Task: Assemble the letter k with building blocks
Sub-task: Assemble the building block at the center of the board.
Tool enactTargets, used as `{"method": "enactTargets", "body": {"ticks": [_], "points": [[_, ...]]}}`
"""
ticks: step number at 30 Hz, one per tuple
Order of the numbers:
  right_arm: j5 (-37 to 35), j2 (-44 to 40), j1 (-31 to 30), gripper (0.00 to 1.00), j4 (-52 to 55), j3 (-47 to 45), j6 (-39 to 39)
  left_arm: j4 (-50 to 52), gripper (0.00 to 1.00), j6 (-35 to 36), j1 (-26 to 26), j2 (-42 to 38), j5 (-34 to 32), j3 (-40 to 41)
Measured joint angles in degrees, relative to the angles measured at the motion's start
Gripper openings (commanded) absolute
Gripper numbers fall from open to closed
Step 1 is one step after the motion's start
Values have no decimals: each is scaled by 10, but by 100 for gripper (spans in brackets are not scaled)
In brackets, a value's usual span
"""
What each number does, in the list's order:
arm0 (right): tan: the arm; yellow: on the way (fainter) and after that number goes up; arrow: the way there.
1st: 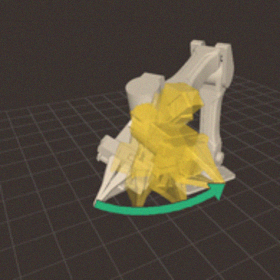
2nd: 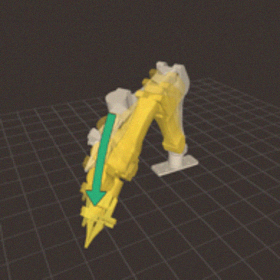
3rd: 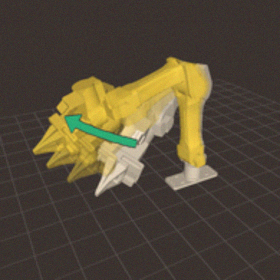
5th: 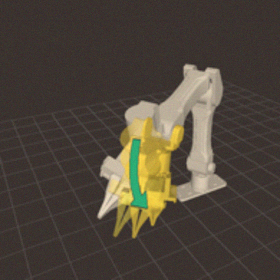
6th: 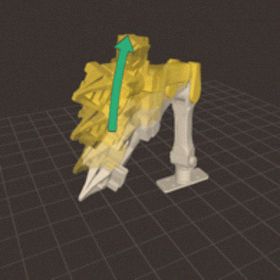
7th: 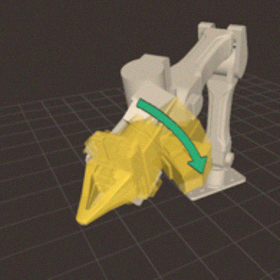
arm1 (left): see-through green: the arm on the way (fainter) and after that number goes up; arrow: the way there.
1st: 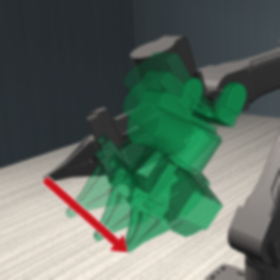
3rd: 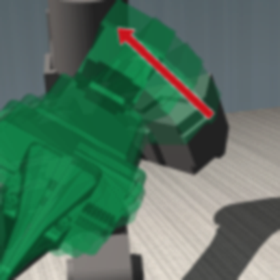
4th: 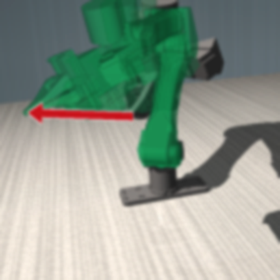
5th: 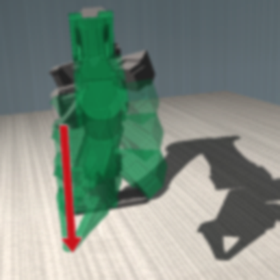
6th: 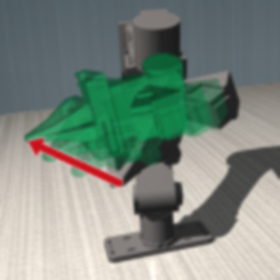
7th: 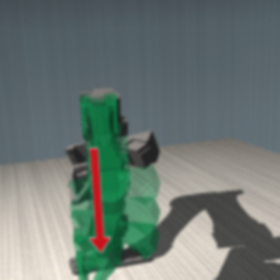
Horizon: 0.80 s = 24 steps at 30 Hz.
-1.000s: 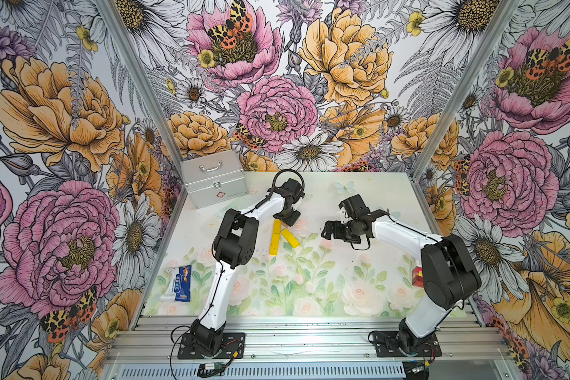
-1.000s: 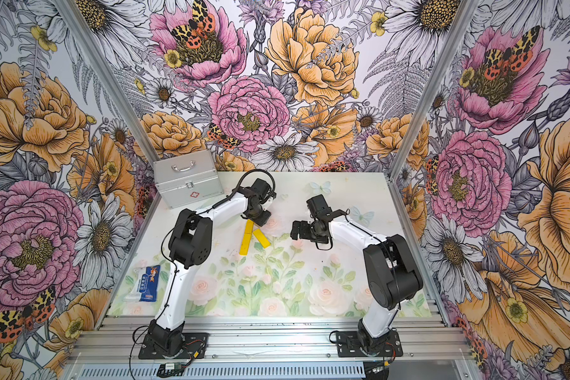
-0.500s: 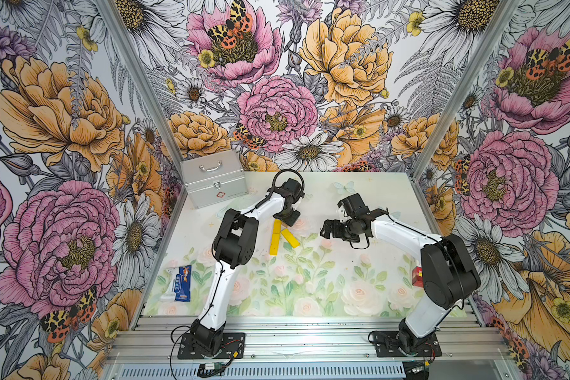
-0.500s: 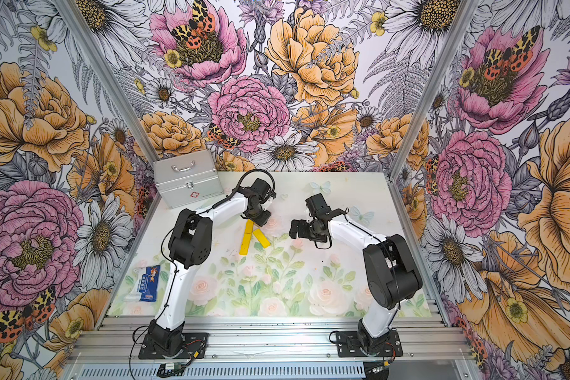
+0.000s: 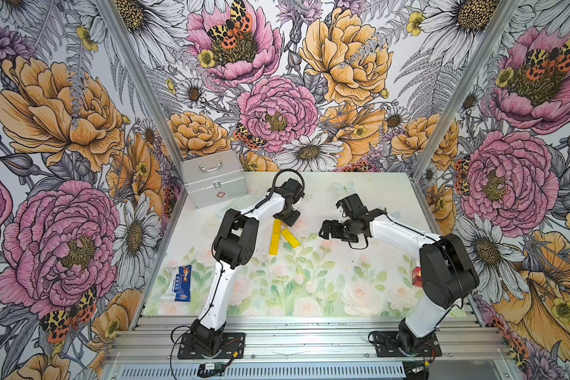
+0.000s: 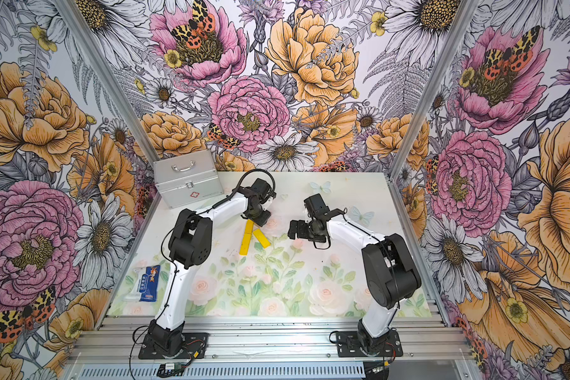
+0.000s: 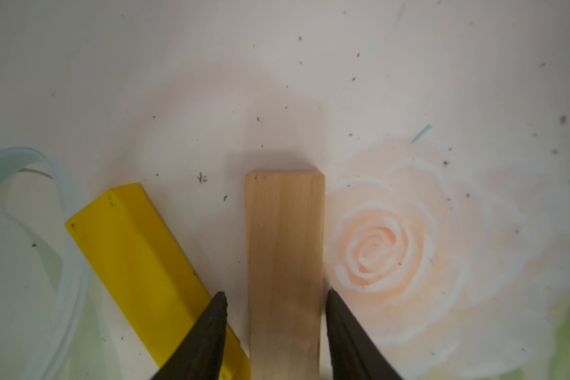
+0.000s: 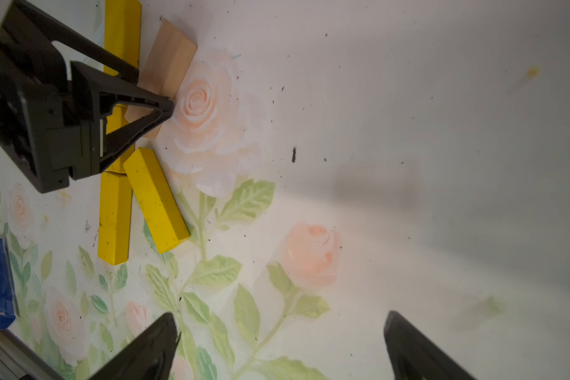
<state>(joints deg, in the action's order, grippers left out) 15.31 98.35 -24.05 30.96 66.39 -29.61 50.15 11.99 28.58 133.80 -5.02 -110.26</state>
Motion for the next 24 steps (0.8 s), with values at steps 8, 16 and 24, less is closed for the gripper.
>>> {"method": "enactTargets", "body": {"ticks": [8,16,24], "points": [[0,5,-1,99,0,0,0,0,50,0,0,-8,-2,0],[0,5,-4,99,0,2,0,2,39,-3,3,-17,-1,-27],[0,5,-4,99,0,2,0,2,30,-15,8,-10,9,-106]]}}
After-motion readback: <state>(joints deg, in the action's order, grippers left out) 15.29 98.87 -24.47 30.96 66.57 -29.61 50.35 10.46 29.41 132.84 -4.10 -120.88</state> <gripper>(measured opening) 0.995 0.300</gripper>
